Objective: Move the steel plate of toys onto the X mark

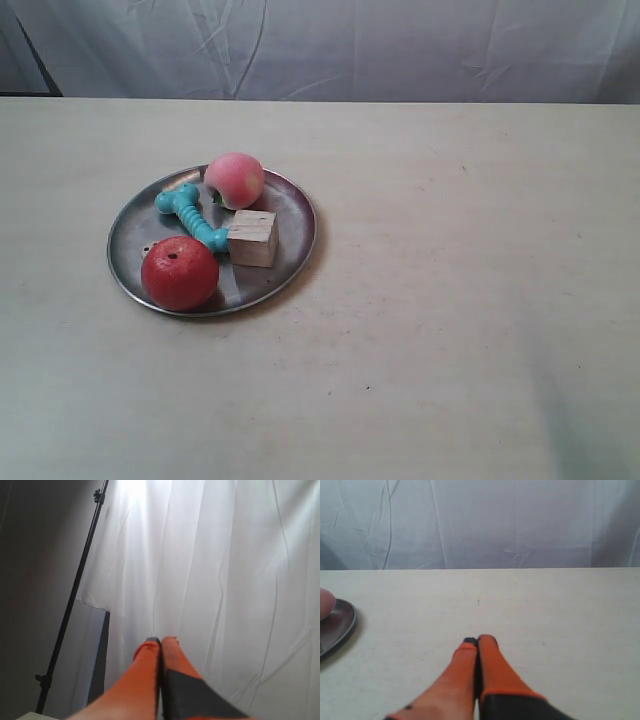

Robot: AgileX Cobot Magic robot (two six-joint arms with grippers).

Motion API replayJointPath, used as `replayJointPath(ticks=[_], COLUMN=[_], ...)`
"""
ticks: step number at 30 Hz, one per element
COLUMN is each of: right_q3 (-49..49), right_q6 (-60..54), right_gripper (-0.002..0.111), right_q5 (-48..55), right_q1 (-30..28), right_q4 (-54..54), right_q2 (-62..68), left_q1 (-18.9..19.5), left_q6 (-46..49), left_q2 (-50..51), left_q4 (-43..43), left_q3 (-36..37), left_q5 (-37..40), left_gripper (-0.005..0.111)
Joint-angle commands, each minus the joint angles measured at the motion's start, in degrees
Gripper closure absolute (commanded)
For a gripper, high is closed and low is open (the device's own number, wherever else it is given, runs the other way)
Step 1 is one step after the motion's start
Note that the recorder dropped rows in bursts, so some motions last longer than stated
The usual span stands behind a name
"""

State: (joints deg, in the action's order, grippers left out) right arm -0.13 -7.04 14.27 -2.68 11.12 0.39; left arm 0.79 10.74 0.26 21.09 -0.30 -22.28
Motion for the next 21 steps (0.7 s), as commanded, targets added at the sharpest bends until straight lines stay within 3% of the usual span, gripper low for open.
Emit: replayJointPath(ticks=[1,21], right_q3=[0.13,0.13], right_q6=[-0.22,-0.22], right_gripper=[0.108,0.108], right_q5=[-0.64,-0.86], right_q1=[-0.41,-0.41], right_q4=[0.10,0.92], right_q2=[-0.39,-0.39], left_q1=[0.80,0.80], left_q6=[-0.09,-0.09], left_q2=[-0.26,-0.26], left_q4=[-0.32,-0.32], left_q3=[0.30,0.30], left_q5=[-0.50,-0.50], left_gripper=[0.107,0.107])
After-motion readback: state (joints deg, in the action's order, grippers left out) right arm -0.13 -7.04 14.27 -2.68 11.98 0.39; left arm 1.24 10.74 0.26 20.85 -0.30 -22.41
